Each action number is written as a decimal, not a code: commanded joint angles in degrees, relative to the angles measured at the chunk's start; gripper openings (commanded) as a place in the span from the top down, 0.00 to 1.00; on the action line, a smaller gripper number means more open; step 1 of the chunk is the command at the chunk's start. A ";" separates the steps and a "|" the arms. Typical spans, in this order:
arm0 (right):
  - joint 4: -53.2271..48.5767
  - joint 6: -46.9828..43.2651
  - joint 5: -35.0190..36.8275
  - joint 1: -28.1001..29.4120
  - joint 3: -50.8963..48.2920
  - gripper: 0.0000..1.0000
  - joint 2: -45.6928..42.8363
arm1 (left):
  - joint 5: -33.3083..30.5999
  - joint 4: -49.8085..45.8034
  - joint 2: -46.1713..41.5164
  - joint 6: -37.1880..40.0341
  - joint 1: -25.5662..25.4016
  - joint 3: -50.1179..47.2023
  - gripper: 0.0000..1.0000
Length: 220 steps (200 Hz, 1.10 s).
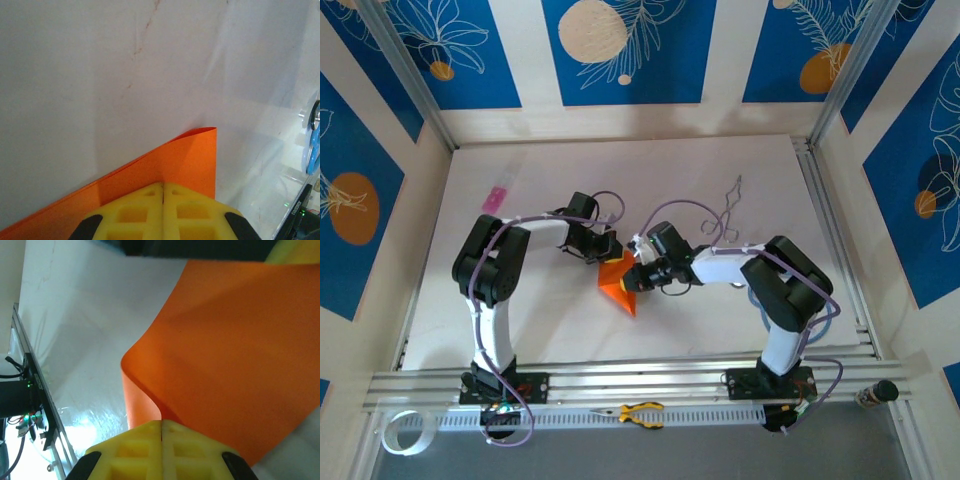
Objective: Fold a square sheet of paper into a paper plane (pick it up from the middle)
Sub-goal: Third fold the triangle at the center of the table.
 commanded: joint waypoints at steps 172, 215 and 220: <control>-5.96 -0.50 6.32 -0.68 -0.68 0.99 -2.56 | -4.40 -2.70 -0.65 -0.75 0.04 -2.82 0.98; -6.16 0.49 8.07 -0.70 -0.81 0.99 -2.18 | -4.61 -2.57 -0.96 -0.93 0.04 -2.97 0.98; -6.15 0.41 8.03 -0.69 -0.87 0.99 -2.07 | -4.66 -2.59 -0.90 -0.97 0.04 -2.91 0.98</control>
